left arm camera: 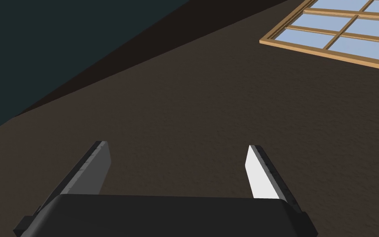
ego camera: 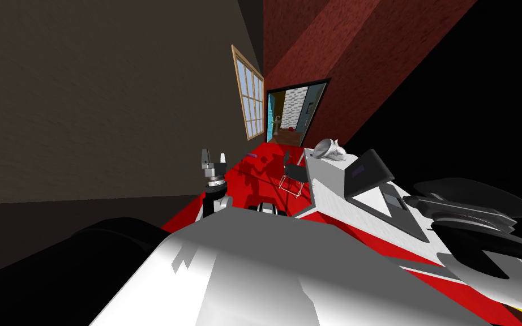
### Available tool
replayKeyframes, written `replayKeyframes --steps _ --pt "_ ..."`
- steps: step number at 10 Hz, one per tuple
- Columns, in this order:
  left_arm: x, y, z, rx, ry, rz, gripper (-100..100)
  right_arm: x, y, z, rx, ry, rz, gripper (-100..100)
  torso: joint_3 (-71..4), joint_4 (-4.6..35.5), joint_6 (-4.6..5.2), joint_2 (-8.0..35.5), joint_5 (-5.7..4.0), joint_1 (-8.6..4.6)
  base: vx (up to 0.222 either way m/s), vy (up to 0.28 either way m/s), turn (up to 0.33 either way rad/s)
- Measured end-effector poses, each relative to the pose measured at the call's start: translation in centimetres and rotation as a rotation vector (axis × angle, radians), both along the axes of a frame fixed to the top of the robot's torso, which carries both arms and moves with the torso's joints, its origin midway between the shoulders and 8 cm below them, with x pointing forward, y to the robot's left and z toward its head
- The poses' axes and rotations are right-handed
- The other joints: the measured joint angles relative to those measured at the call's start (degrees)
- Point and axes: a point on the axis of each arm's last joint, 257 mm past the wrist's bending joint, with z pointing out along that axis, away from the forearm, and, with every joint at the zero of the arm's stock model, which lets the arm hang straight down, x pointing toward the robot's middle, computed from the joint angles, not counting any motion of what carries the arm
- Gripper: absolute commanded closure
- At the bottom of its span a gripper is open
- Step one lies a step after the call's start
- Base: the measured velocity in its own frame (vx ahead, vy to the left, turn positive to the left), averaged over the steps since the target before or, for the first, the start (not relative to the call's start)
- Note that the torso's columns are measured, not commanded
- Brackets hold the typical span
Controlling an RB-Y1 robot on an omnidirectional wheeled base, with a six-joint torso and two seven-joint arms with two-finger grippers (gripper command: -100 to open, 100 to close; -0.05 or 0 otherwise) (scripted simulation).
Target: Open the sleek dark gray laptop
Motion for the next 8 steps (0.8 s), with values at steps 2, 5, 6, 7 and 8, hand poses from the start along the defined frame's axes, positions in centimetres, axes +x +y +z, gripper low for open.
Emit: replayKeyframes --steps 2,5,6,7,8 --pt "0.0 0.0 0.0 0.0 0.0 0.0 0 0.3 0.0 -0.2 0.046 -0.039 0.003 -100 -0.2 -0.09 -0.01 -0.33 0.04 0.18 0.004 -0.003 0.002" --pt "0.0 0.0 0.0 0.0 0.0 0.0 0 -0.7 -0.1 0.1 -0.042 0.038 -0.01 -100 -0.23 -0.11 -0.02 -0.36 0.09 0.29 0.141 0.139 0.001" --pt "0.0 0.0 0.0 0.0 0.0 0.0 0 -1.0 -0.1 0.2 -0.075 0.066 -0.015 -100 -0.13 -0.06 -0.01 -0.2 0.03 0.11 0.189 0.12 0.0" --pt "0.0 0.0 0.0 0.0 0.0 0.0 0 -1.3 -0.1 0.3 -0.11 0.097 -0.019 -100 -0.06 -0.03 0.0 -0.1 -0.04 -0.15 0.158 0.104 0.005" --pt "0.0 0.0 0.0 0.0 0.0 0.0 0 -1.7 -0.2 0.4 -0.145 0.127 -0.024 -100 0.04 0.02 0.0 0.07 -0.07 -0.19 0.148 0.104 0.003"
